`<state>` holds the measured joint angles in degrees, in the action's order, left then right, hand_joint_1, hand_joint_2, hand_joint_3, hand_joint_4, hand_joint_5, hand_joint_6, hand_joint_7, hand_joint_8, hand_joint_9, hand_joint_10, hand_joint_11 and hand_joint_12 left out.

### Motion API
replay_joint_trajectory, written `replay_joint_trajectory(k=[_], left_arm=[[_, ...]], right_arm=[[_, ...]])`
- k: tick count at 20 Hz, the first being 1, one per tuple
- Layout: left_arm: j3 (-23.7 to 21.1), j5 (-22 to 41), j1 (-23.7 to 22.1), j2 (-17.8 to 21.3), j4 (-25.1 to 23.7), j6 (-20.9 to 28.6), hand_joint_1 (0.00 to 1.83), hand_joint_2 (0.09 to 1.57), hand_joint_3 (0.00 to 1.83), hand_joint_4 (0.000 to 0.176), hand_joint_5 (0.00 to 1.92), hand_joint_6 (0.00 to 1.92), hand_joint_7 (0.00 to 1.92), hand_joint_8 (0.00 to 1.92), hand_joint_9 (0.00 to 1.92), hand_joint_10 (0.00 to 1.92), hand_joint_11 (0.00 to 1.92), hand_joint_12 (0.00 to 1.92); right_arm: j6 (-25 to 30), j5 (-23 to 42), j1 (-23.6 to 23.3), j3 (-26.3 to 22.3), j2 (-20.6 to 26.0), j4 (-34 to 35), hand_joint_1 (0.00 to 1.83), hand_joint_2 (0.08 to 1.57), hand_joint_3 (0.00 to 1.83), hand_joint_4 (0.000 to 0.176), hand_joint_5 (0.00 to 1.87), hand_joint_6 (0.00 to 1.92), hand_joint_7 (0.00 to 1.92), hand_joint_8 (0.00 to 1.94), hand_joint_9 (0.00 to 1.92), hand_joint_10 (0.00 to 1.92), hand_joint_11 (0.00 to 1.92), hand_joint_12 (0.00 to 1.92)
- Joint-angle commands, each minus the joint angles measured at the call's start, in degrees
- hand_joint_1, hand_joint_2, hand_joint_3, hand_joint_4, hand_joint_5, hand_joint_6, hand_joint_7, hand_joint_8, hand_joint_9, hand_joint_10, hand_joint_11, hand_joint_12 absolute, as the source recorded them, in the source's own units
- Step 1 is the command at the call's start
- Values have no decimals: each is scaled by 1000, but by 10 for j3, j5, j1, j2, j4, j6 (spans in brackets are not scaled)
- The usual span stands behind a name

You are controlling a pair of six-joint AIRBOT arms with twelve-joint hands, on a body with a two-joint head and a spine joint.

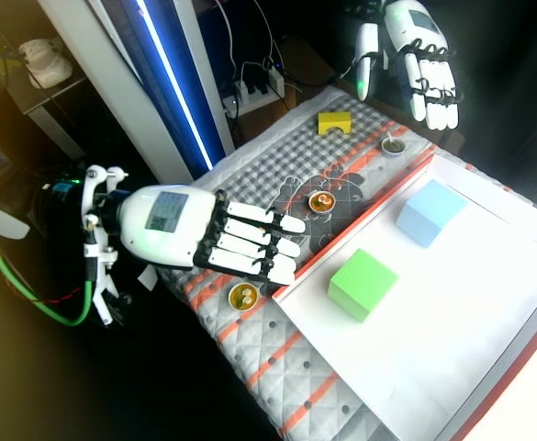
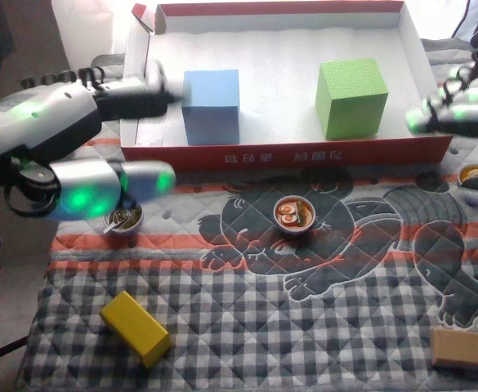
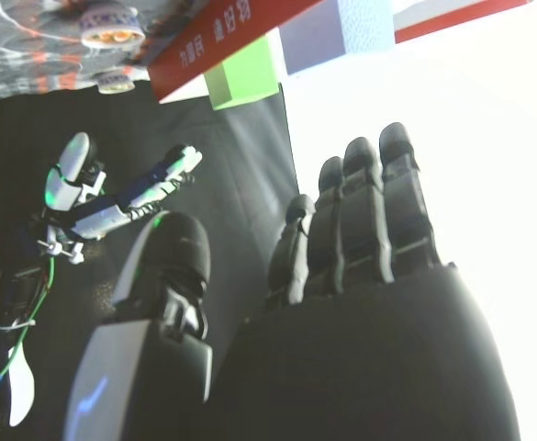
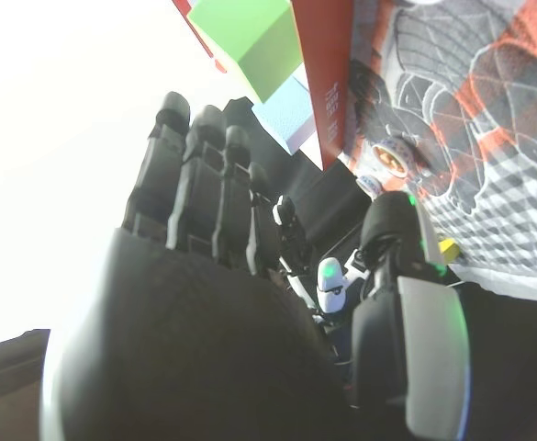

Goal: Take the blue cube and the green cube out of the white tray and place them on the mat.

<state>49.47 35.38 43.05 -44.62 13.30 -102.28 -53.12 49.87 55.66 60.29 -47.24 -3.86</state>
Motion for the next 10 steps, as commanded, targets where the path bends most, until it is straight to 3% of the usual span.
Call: replay_joint_trajectory(k=[1,2,3,4,5,6,7,9,10], left_arm=[[12,74,-7,-11,15,1,736,1180,3,106,573,1,386,0,372,3,51,871],[32,68,-20,-27,27,1,746,1176,0,111,560,0,370,0,358,1,23,917],[45,60,-30,-36,31,1,795,1148,0,107,529,0,319,0,289,0,4,847],[68,46,-52,-52,36,1,830,1101,0,126,486,0,237,0,211,0,0,800],[85,33,-69,-64,40,1,786,1089,0,154,431,0,176,0,165,0,0,730],[103,19,-86,-76,42,1,782,1044,0,172,358,2,100,5,87,6,0,558],[117,8,-100,-86,44,1,762,1014,0,175,319,2,67,3,55,3,0,471],[159,-34,-135,-115,49,0,705,962,0,176,221,5,21,2,1,0,0,133],[173,-48,-144,-124,50,-2,688,932,0,176,198,3,16,0,0,0,0,26]], right_arm=[[-2,68,-12,6,-7,12,771,1289,1,0,642,1,598,2,599,18,237,902],[-2,68,-27,13,-16,12,765,1289,0,0,634,0,594,0,600,15,236,901],[-2,68,-36,19,-22,12,742,1286,0,0,575,0,541,0,552,2,168,868],[-2,68,-56,29,-31,12,703,1265,0,19,496,0,451,0,455,0,104,840],[-2,67,-70,39,-39,13,582,1206,0,77,413,0,354,0,338,0,59,762],[-2,67,-84,50,-48,19,548,1172,0,77,377,0,338,1,319,1,59,749],[-2,67,-94,61,-57,25,524,1133,0,82,327,0,315,0,306,0,75,734],[-2,45,-127,87,-77,30,537,1012,0,157,168,0,219,1,212,0,2,651],[-2,29,-139,97,-85,30,606,976,0,172,109,0,169,0,174,0,0,500]])
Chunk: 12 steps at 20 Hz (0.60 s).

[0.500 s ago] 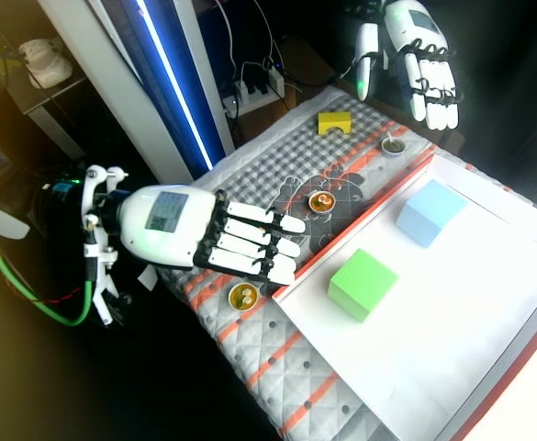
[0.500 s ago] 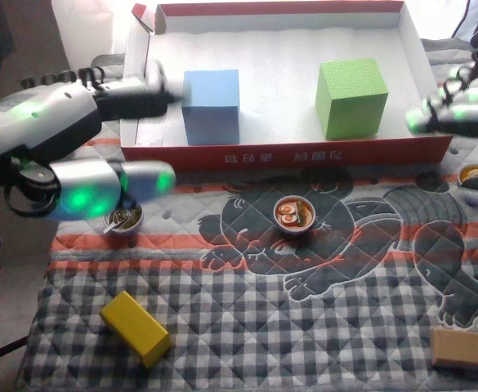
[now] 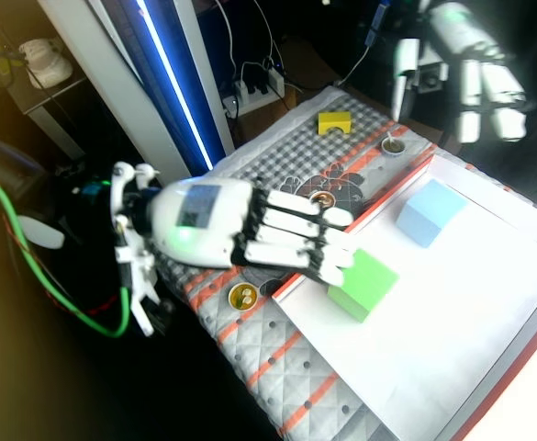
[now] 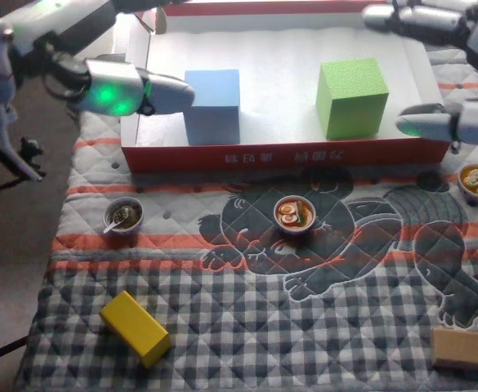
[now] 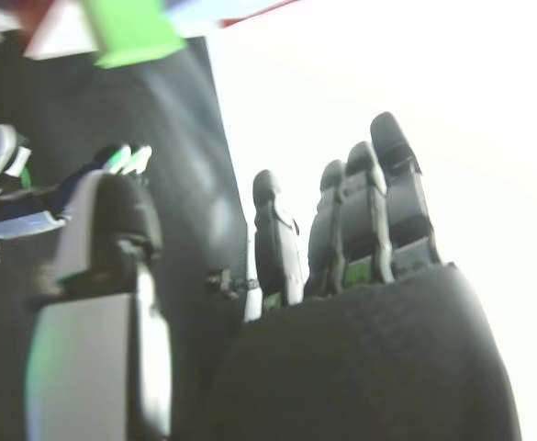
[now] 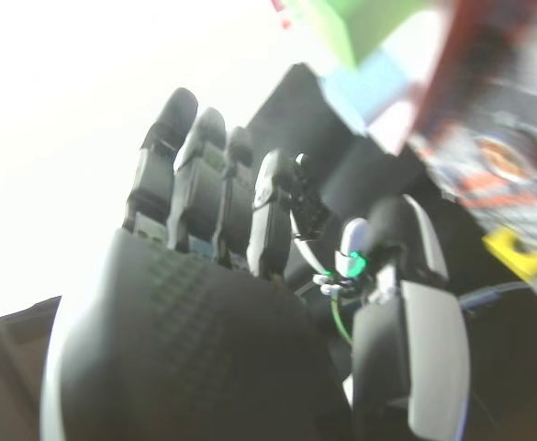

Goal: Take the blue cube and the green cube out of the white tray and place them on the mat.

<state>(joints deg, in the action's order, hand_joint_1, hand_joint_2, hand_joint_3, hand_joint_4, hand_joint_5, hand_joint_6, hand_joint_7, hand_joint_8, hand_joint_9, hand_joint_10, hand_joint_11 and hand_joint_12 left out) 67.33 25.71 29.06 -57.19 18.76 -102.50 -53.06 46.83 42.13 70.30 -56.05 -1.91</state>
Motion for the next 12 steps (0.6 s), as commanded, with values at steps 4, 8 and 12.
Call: replay_joint_trajectory(k=[4,8,12], left_arm=[[50,-20,-40,-51,90,-144,768,841,0,176,157,11,0,0,0,0,43,21],[99,-87,-47,-88,101,-165,705,859,7,176,169,10,4,1,9,3,63,32],[136,-132,-59,-117,101,-171,696,950,12,176,220,8,29,3,27,3,93,49]], right_arm=[[-2,-43,-53,62,-49,6,598,941,0,140,76,2,119,0,130,0,0,511],[-2,-101,-79,100,-79,-3,578,931,1,175,62,0,125,3,131,2,0,535],[-2,-120,-97,108,-90,-25,596,945,3,159,72,1,109,3,101,6,0,431]])
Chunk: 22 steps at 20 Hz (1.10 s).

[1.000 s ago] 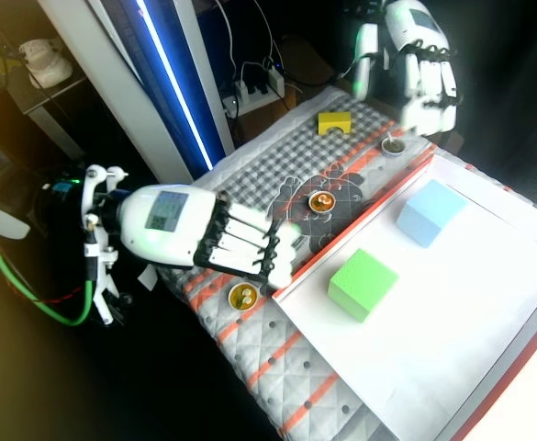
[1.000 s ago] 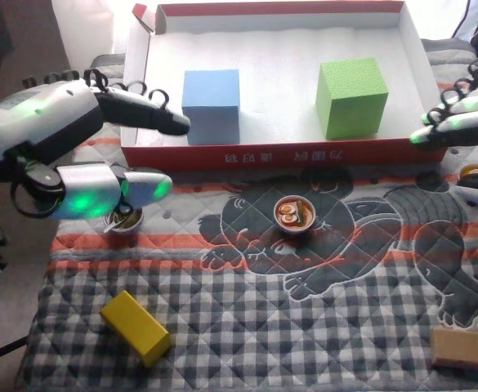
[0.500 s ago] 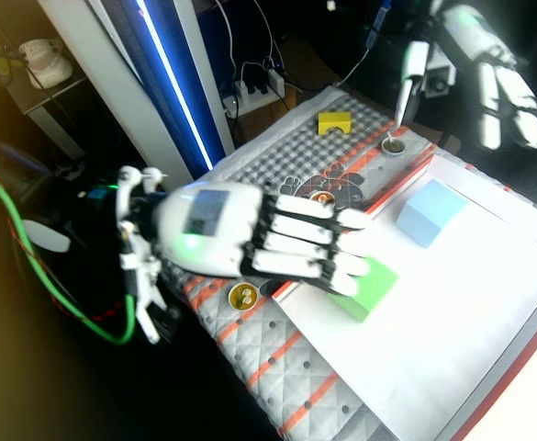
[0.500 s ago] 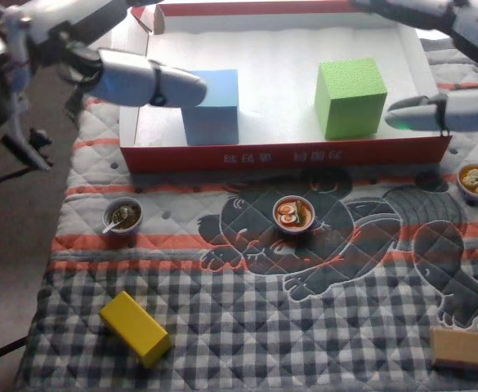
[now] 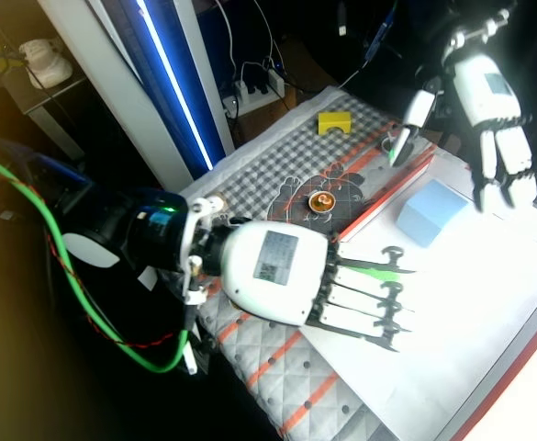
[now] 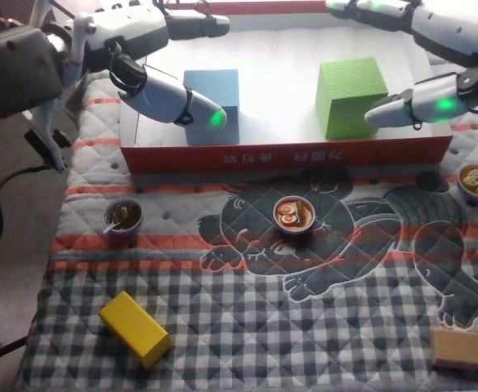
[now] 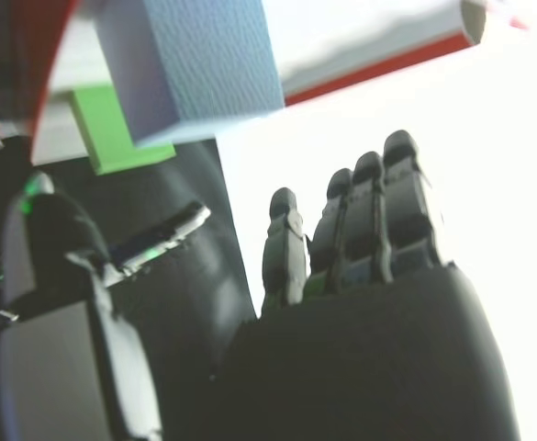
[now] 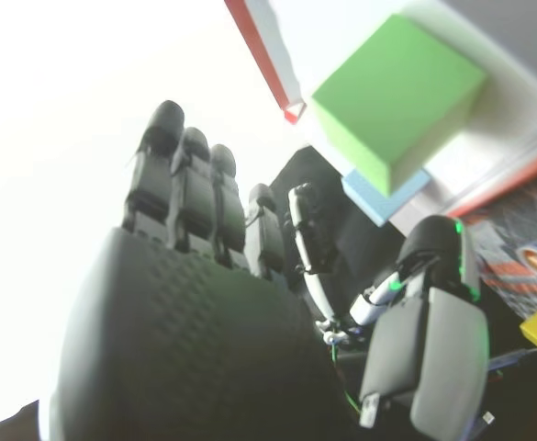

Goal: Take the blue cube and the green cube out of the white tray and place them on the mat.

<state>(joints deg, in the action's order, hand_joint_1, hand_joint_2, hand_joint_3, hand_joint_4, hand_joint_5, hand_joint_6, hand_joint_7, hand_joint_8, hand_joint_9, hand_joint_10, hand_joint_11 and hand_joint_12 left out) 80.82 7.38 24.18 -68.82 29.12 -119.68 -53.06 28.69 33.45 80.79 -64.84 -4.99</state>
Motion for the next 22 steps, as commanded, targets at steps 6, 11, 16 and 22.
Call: replay_joint_trajectory(k=[6,11,16,22], left_arm=[[47,-10,-30,-42,-2,-51,768,1011,5,176,237,1,53,1,112,2,104,59],[68,-36,-32,-60,-1,-82,844,979,0,176,275,5,45,0,109,1,117,69],[89,-52,-34,-72,-1,-81,819,1032,9,176,234,11,120,2,147,3,138,83],[101,-53,-32,-78,25,-81,885,1051,6,176,248,1,115,7,200,16,153,87]], right_arm=[[-2,37,-29,22,-27,-14,613,956,2,176,64,3,132,5,152,2,0,639],[-2,13,-29,41,-48,-15,649,980,0,176,72,2,97,0,152,0,0,676],[-2,-9,-29,59,-66,-15,561,923,0,175,85,0,206,4,249,8,1,836],[-2,-23,-29,74,-73,-6,701,966,1,117,213,4,442,11,520,28,168,865]])
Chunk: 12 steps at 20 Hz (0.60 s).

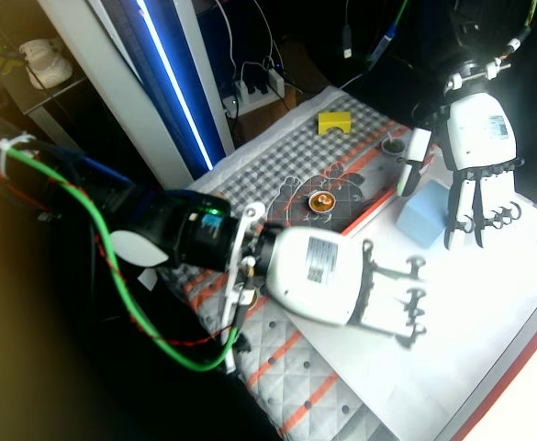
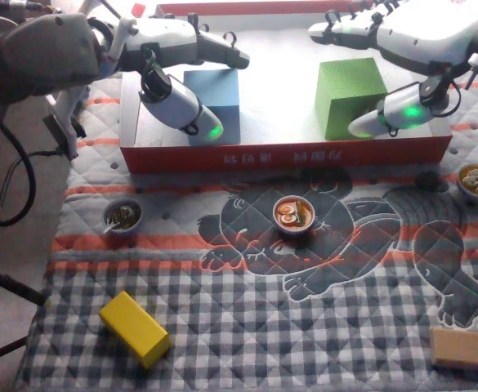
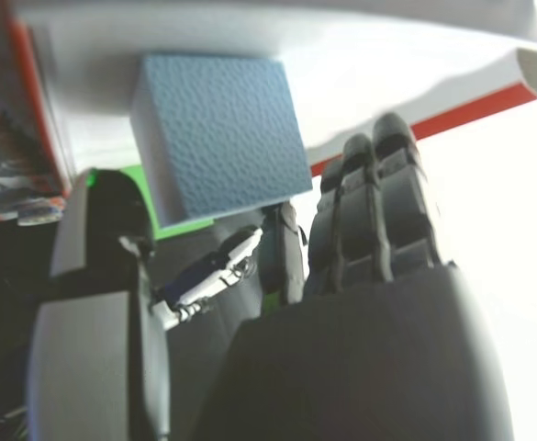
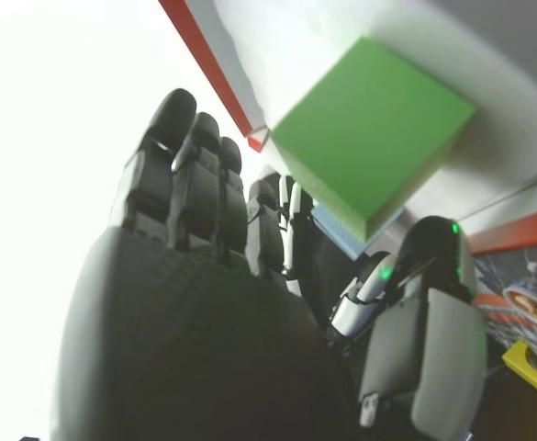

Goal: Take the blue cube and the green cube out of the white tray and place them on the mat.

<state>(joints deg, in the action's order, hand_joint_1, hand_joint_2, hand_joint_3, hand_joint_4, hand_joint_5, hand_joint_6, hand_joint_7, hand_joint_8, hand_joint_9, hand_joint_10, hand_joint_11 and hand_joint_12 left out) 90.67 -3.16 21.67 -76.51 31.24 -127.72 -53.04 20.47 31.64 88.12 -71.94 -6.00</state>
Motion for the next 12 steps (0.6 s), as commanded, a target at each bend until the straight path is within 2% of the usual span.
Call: replay_joint_trajectory(k=[1,2,3,4,5,6,7,8,9,10,11,12], left_arm=[[4,53,-7,-4,10,-1,919,1039,0,176,274,9,144,14,234,23,177,98],[5,54,-6,-5,17,-1,937,1045,0,176,312,6,174,7,272,14,182,111],[5,56,-5,-5,22,-1,950,1047,1,176,322,5,195,10,303,20,195,121],[5,57,-4,-5,26,-1,992,1049,0,176,361,2,240,4,357,15,193,147],[5,58,-2,-5,28,-1,994,1086,0,176,342,0,230,0,357,3,153,187],[5,61,0,-6,32,-1,1039,1102,0,176,353,4,252,8,382,10,143,201],[6,62,1,-7,36,-1,1071,1088,0,176,380,4,303,11,461,6,147,317],[7,64,2,-9,40,-1,1134,1081,0,175,439,7,393,11,574,15,151,456],[9,66,2,-11,45,-1,1148,1104,2,176,450,3,419,5,595,8,98,595],[9,69,2,-12,50,-1,1187,1134,0,147,541,1,497,8,655,27,104,947],[9,74,2,-12,57,-1,1209,1155,0,120,612,5,574,25,691,49,101,1202],[7,81,2,-11,65,-1,1278,1245,0,80,676,21,649,1185,561,573,152,1307]], right_arm=[[-2,57,-11,2,-3,6,785,988,2,51,389,14,675,27,712,44,278,902],[-2,57,-11,2,-3,7,859,1004,2,0,515,10,848,24,895,57,424,1047],[-2,57,-11,2,-4,7,1017,1044,2,0,665,10,1101,35,1149,111,662,1199],[-2,57,-11,3,-4,7,1307,1012,0,0,736,16,1236,400,1195,33,562,1249],[-2,57,-11,4,-4,7,1366,1005,3,0,805,8,1239,530,1270,40,630,1272],[-2,57,-11,6,-4,8,1289,1093,0,0,861,720,1162,821,1270,32,667,1272],[-2,57,-11,7,-5,9,1272,1108,0,0,850,936,1141,880,1262,24,674,1265],[-2,57,-11,9,-5,11,1273,1081,0,0,936,895,1193,771,1342,57,770,1287],[-2,57,-11,9,-6,12,1259,1062,0,0,1021,836,1194,717,1366,65,798,1266],[-2,57,-12,10,-6,13,1355,1072,4,0,1058,883,1146,642,987,918,534,1253],[-2,57,-13,10,-6,13,1268,1082,2,0,971,955,1155,731,982,681,538,1312],[-2,57,-16,10,-6,13,1244,1096,2,0,952,947,1105,863,1060,560,656,1312]])
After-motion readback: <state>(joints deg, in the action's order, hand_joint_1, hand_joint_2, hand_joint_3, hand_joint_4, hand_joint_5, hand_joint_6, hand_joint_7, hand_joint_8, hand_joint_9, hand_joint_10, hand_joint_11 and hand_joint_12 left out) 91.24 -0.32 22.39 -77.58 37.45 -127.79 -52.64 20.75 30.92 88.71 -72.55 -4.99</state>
